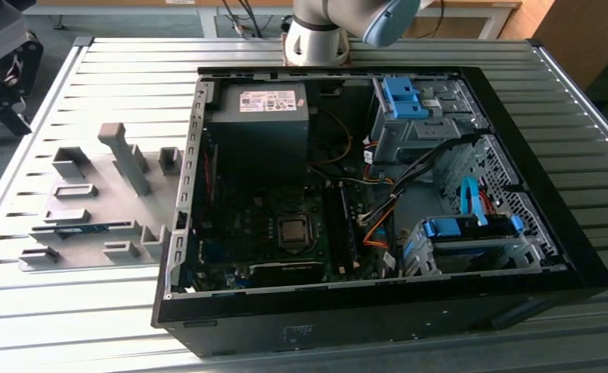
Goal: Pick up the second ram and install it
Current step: 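Pick up the second ram and move it above second insertion slot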
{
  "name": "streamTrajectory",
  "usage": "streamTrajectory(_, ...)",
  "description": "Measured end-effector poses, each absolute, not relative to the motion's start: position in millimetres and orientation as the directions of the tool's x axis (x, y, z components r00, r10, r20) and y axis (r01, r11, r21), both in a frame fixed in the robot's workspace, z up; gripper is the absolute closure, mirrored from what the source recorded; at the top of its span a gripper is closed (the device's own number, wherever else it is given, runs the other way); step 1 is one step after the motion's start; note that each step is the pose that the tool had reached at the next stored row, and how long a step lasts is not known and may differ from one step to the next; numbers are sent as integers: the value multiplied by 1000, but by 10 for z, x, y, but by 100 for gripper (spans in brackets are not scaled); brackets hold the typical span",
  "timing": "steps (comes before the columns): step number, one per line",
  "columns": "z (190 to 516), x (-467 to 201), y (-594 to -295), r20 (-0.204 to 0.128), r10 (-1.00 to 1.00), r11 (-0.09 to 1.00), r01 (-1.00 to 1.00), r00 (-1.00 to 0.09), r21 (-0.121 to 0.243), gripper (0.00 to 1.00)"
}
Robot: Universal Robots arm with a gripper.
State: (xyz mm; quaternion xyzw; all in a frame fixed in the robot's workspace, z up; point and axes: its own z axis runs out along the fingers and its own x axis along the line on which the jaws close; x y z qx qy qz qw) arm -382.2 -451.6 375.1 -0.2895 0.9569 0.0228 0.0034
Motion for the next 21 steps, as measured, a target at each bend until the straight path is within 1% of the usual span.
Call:
streamTrajectory(12,3686,-3823,-4516,-18,-708,705,-708,-706,40,90)
streamTrajectory(21,3657,-3825,-4517,-18,-787,616,-786,-617,39,90)
